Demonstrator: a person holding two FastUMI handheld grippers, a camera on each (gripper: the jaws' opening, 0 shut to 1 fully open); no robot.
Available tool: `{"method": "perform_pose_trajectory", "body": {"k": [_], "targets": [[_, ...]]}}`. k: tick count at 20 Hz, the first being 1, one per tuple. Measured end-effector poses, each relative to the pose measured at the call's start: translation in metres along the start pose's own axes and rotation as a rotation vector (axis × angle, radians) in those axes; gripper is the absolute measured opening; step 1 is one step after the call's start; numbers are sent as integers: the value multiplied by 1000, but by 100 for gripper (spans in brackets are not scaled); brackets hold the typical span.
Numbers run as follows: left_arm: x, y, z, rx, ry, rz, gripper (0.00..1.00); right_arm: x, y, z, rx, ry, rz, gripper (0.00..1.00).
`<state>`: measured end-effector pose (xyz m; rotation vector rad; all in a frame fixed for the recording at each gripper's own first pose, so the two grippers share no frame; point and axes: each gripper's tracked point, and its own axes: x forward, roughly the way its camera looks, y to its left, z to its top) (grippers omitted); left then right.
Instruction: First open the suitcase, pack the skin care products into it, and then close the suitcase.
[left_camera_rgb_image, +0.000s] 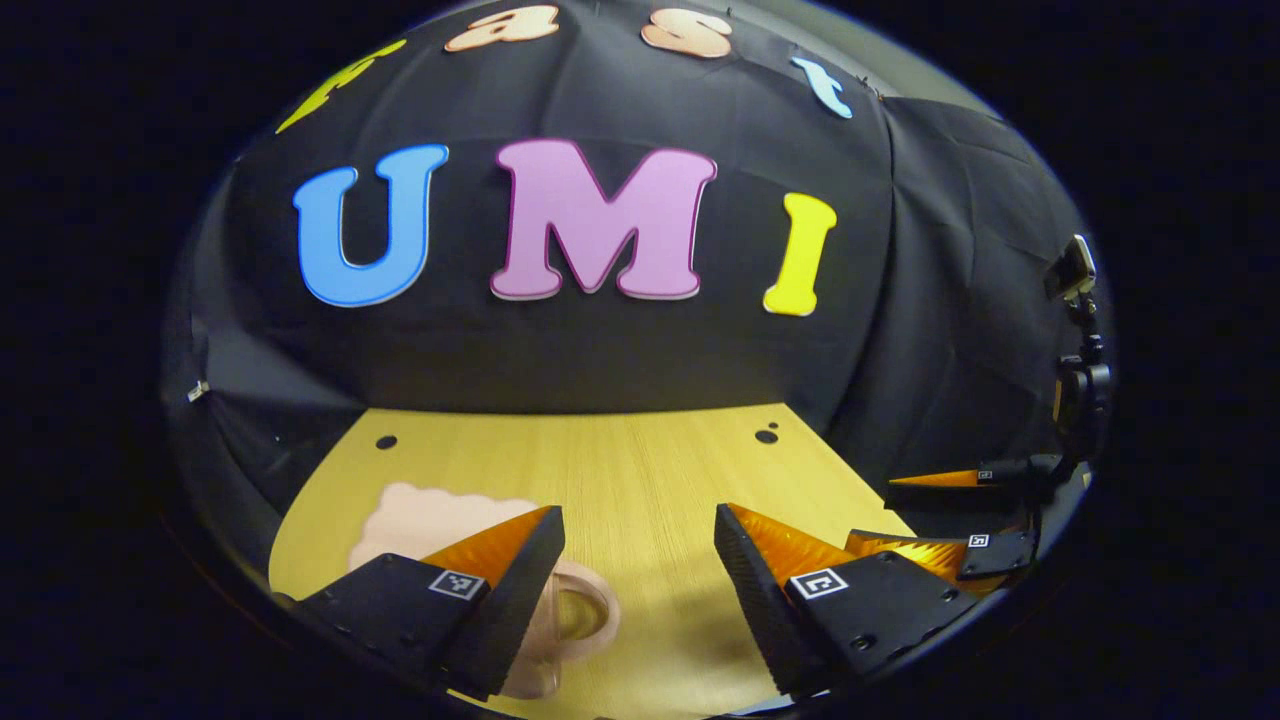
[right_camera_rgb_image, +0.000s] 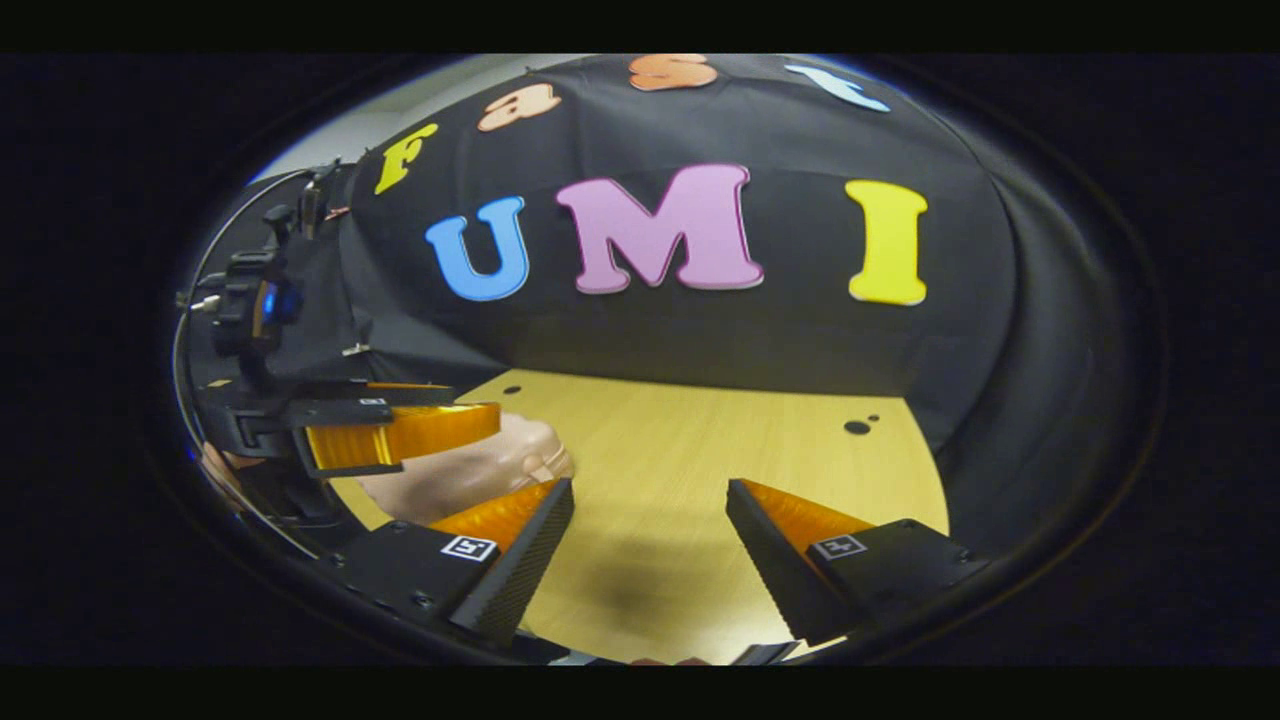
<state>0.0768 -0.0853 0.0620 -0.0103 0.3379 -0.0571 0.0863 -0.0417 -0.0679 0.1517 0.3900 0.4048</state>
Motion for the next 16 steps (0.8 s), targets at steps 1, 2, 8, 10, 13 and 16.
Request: {"method": "perform_pose_trajectory", "body": {"k": [1,2,8,10,13,16], "targets": [[-15,1,16,4,-58,3,95,-5,2,20,-11,-46,-12,98],[-30,6,32,14,-124,9,95,-9,5,34,-23,-91,-20,97],[-81,50,73,82,-287,155,94,-36,22,97,-90,-292,-116,97],[-96,69,73,103,-294,201,94,-47,29,113,-110,-353,-156,97],[-109,93,74,73,-314,270,94,-62,42,134,-137,-444,-197,100],[-101,109,51,-17,-276,238,94,-67,60,147,-148,-492,-195,97]]}}
